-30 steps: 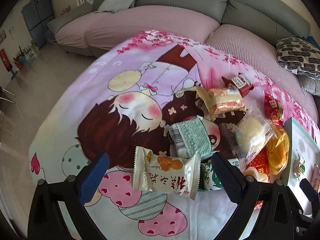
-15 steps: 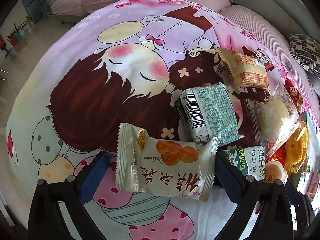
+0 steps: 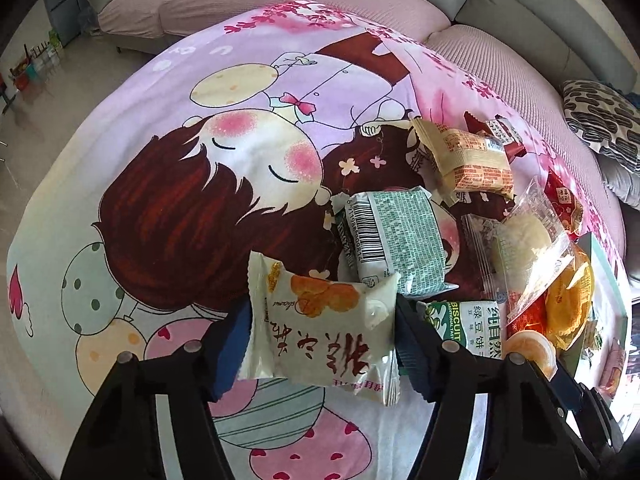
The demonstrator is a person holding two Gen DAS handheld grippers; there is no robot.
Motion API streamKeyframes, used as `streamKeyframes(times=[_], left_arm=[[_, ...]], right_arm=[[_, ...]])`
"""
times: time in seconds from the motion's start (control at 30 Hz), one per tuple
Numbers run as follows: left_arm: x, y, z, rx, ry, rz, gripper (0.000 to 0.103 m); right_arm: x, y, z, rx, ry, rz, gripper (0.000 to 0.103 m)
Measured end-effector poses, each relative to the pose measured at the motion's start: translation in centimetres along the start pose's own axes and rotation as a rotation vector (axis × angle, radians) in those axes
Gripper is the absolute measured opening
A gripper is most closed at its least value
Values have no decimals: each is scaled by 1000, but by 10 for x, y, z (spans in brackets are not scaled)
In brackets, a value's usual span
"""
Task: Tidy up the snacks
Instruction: 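Grasp the white orange-printed packet with the left tool while the right tool grasps the yellow pudding cup, then carry the white packet with the left tool and pudding cup with the right tool over the tray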
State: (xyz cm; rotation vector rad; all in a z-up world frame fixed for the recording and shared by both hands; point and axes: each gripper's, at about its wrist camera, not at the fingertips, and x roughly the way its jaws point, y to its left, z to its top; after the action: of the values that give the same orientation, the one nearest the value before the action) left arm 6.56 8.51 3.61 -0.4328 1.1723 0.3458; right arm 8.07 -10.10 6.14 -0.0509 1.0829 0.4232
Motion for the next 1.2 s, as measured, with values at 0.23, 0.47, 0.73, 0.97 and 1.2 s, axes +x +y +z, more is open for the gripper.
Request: streamKeyframes(times=[0.23,0.47,0.73,0.97,1.2], left_arm=[[-11,3,1,-8,-34,-18,61],[-37,1,4,-7,-114,-34,61],[-55,-10,7,17,-167,-53,61],[-64,-34,1,81,-180,-77,61],[-71,-73,-6,179,-189,-107,61]], right_arm=[[-22,-4,2,17,-55,22,40],[-37,-12,5,44,-92,33,40],[-43,-25,5,83,-99,24,40],[-58,-69,6,193,-135,-32,39],[-80,-144,-3,380,-161,-98,39]])
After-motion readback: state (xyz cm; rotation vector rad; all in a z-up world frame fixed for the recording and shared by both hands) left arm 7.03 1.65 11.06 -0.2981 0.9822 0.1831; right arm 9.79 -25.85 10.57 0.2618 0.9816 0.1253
